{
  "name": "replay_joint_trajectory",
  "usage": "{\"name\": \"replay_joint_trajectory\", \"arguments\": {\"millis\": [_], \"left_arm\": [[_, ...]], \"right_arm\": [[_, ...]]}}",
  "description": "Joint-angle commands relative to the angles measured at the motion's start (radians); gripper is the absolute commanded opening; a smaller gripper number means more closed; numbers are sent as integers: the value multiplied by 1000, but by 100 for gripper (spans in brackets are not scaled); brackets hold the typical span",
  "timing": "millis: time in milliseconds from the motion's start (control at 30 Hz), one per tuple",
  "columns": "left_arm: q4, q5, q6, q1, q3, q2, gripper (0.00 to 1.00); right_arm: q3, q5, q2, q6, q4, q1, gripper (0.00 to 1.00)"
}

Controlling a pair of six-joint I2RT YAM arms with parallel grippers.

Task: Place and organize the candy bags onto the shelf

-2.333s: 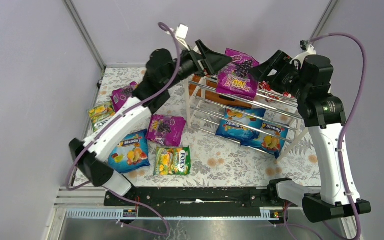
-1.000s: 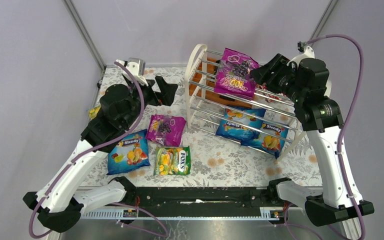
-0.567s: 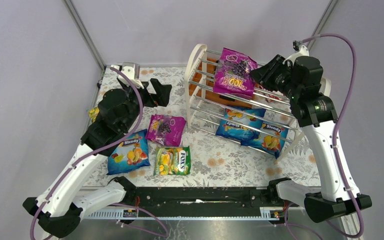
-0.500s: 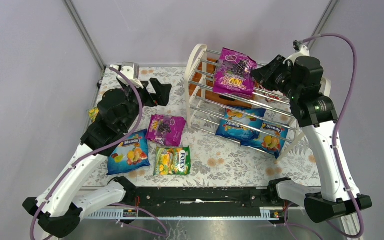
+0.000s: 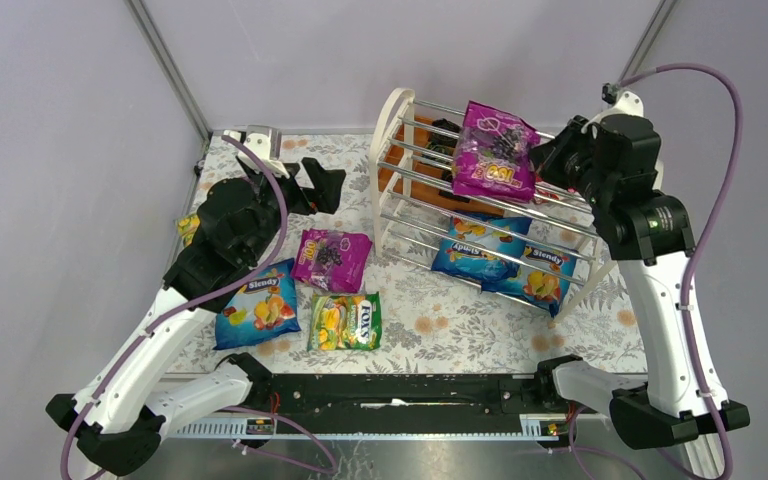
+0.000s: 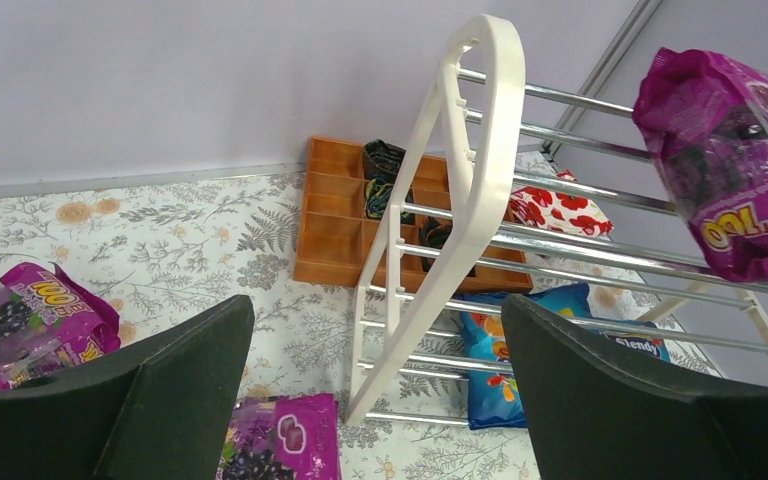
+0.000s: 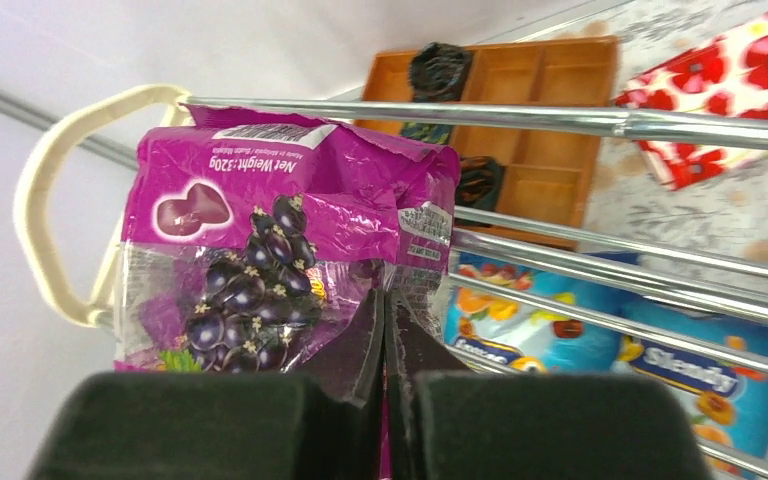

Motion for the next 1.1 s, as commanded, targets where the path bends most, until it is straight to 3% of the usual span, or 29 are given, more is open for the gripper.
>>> {"name": "replay_joint_trajectory", "arguments": {"millis": [0, 333, 733, 1067], "left_arm": [[49, 10, -1, 6, -2, -4, 99], [50, 28, -9, 6, -2, 4, 99], [51, 59, -28, 5, -5, 15, 99], [57, 70, -36, 6, -11, 2, 99]], "right_arm": [[70, 221, -54, -126, -60, 2, 0], [99, 476, -99, -296, -117, 2, 0], [-24, 632, -213, -448, -43, 1, 0], [-35, 656, -197, -491, -9, 1, 0]]}}
